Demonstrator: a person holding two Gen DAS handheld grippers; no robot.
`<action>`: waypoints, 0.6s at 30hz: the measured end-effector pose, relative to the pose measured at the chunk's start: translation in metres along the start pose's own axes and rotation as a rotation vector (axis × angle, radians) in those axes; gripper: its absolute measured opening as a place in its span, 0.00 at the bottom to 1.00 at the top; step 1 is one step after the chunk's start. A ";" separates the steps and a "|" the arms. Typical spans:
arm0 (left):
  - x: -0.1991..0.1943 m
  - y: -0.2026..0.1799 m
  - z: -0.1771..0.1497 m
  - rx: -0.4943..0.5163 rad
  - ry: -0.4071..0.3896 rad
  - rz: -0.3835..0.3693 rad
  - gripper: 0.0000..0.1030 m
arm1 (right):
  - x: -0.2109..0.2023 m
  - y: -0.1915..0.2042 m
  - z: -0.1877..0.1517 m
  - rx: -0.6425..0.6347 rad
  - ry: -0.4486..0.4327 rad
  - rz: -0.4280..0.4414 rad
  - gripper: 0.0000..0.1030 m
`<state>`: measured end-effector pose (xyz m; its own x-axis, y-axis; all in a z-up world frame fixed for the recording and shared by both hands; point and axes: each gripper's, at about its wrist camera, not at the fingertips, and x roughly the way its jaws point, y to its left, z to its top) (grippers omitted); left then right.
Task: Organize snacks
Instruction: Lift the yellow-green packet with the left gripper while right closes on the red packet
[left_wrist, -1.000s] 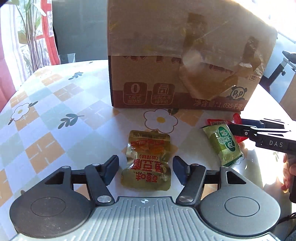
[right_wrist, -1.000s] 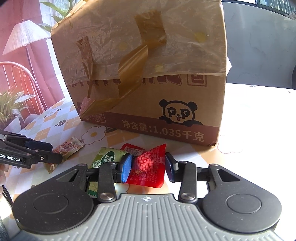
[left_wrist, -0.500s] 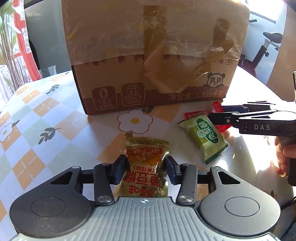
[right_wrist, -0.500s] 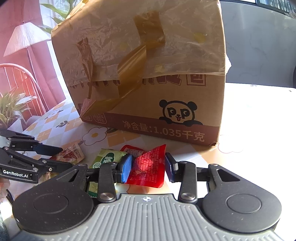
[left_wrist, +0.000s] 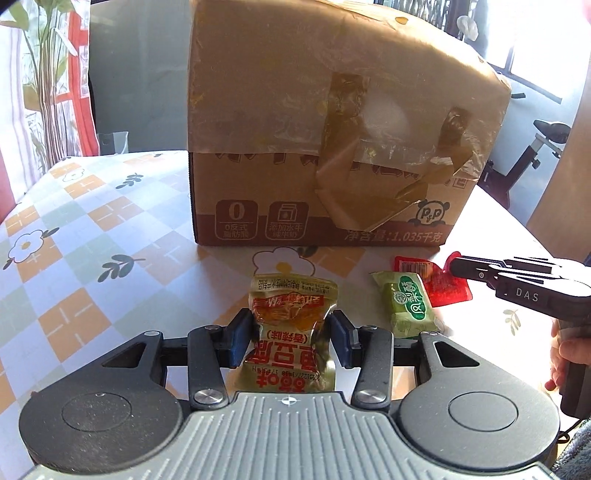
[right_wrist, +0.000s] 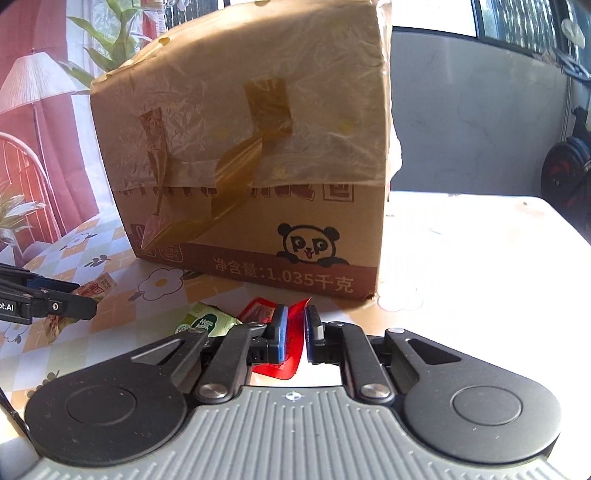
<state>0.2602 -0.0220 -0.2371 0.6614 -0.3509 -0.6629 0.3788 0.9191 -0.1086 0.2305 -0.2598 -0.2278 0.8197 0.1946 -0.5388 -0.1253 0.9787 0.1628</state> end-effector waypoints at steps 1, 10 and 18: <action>0.000 -0.001 -0.001 -0.001 -0.001 -0.006 0.47 | -0.001 0.000 0.000 0.003 0.006 -0.004 0.12; 0.000 -0.001 -0.005 -0.013 -0.005 -0.040 0.47 | 0.009 0.008 0.002 -0.012 0.036 -0.034 0.47; 0.004 -0.002 -0.006 -0.017 0.008 -0.051 0.47 | 0.029 0.018 -0.004 -0.095 0.093 -0.050 0.56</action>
<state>0.2583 -0.0238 -0.2446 0.6362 -0.3956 -0.6624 0.4008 0.9031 -0.1545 0.2497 -0.2361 -0.2434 0.7716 0.1462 -0.6191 -0.1414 0.9883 0.0571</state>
